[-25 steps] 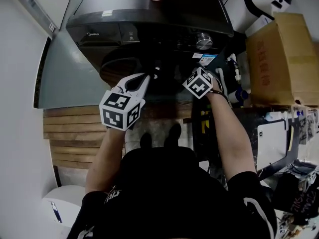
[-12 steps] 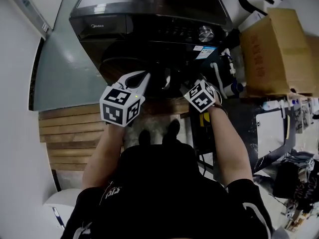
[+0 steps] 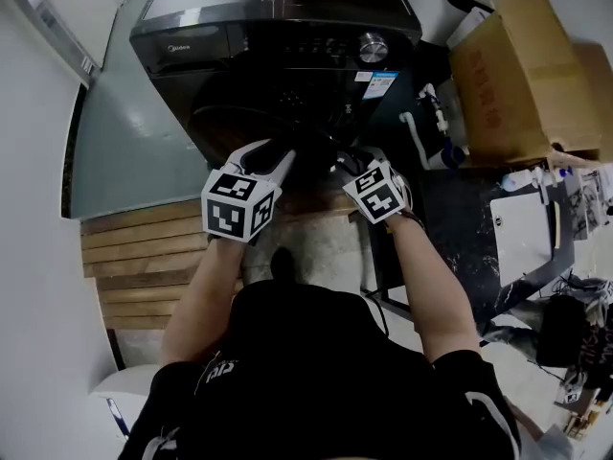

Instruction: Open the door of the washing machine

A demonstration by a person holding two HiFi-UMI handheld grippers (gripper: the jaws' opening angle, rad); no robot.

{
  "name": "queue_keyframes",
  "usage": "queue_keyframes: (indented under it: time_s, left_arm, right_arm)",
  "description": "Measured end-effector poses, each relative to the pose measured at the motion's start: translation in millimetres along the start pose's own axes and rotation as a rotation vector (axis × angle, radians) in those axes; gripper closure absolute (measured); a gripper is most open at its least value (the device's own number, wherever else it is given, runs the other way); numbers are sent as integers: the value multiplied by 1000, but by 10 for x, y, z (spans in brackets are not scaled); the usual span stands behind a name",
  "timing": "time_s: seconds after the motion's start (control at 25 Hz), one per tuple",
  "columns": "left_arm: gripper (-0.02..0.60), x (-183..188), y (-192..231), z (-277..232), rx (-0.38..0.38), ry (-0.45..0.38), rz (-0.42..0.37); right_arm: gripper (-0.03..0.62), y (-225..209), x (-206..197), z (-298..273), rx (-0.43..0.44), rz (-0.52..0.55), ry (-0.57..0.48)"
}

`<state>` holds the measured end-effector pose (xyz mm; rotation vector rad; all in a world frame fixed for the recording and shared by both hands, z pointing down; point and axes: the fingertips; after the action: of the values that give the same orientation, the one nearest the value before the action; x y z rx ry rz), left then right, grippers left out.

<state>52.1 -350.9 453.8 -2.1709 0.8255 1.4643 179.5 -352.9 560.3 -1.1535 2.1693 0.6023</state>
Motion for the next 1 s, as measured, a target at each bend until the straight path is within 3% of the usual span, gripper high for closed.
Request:
queue_keyframes:
  time_s: [0.28, 0.64, 1.0]
  left_arm:
    - [387, -223, -297, 180, 40, 29, 44]
    - [379, -452, -489, 496, 97, 40, 78]
    - [367, -707, -603, 774, 168, 50, 113]
  right_arm:
    - [437, 450, -146, 254, 73, -28, -50]
    - [441, 1048, -250, 790, 207, -32, -156]
    - [450, 1392, -338, 1248, 285, -70, -232]
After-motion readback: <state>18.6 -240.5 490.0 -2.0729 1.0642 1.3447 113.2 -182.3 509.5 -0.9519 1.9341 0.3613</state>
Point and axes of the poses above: the fingertips, and each gripper's own axes: z backward along the fingers, y to its left, x out of its top, and after that the axes turned 12 degrees about -z, right-handed
